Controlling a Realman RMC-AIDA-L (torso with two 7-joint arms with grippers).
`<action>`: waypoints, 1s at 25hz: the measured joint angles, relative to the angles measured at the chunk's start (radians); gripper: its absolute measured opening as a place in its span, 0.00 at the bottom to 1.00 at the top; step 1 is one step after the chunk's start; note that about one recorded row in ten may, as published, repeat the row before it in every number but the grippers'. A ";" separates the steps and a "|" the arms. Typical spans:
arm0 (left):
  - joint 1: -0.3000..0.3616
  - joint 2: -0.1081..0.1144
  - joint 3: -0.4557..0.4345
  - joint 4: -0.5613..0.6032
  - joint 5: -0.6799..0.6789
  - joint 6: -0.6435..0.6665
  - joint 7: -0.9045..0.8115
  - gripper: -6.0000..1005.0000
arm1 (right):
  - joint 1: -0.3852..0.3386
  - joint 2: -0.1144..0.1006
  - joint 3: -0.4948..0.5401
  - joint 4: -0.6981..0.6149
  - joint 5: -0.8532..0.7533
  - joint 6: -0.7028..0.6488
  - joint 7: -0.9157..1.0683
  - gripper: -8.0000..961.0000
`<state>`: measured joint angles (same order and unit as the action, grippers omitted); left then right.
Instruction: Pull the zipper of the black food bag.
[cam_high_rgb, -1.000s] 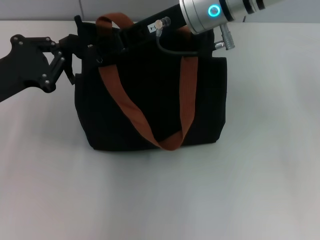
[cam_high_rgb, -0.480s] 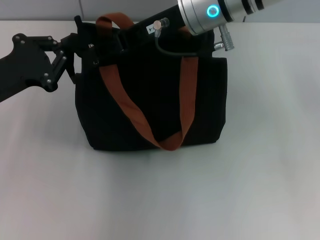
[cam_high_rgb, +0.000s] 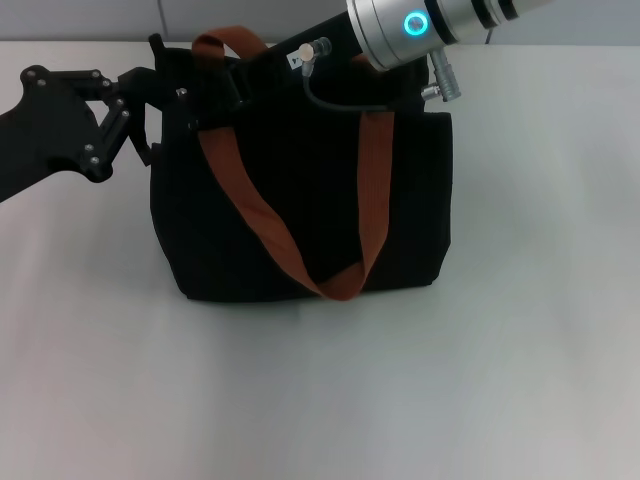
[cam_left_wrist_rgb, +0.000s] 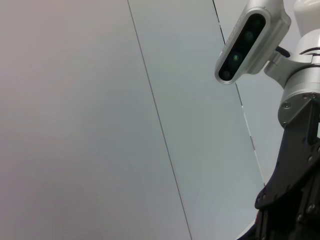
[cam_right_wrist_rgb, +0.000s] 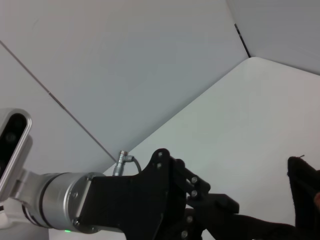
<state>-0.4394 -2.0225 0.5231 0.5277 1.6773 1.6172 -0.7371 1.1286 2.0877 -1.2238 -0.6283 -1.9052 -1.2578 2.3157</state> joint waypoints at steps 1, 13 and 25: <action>0.000 0.000 0.000 0.000 0.000 0.001 0.000 0.08 | 0.000 0.000 -0.003 0.000 0.000 0.003 0.000 0.44; -0.005 0.001 0.000 0.002 -0.014 -0.005 -0.012 0.08 | -0.007 0.000 -0.005 -0.013 0.037 -0.023 -0.006 0.44; -0.002 0.001 0.000 0.003 -0.015 0.000 -0.013 0.09 | -0.009 -0.001 -0.009 -0.011 0.032 0.006 0.006 0.44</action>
<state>-0.4417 -2.0217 0.5231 0.5306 1.6626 1.6173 -0.7501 1.1198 2.0865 -1.2333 -0.6394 -1.8732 -1.2519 2.3213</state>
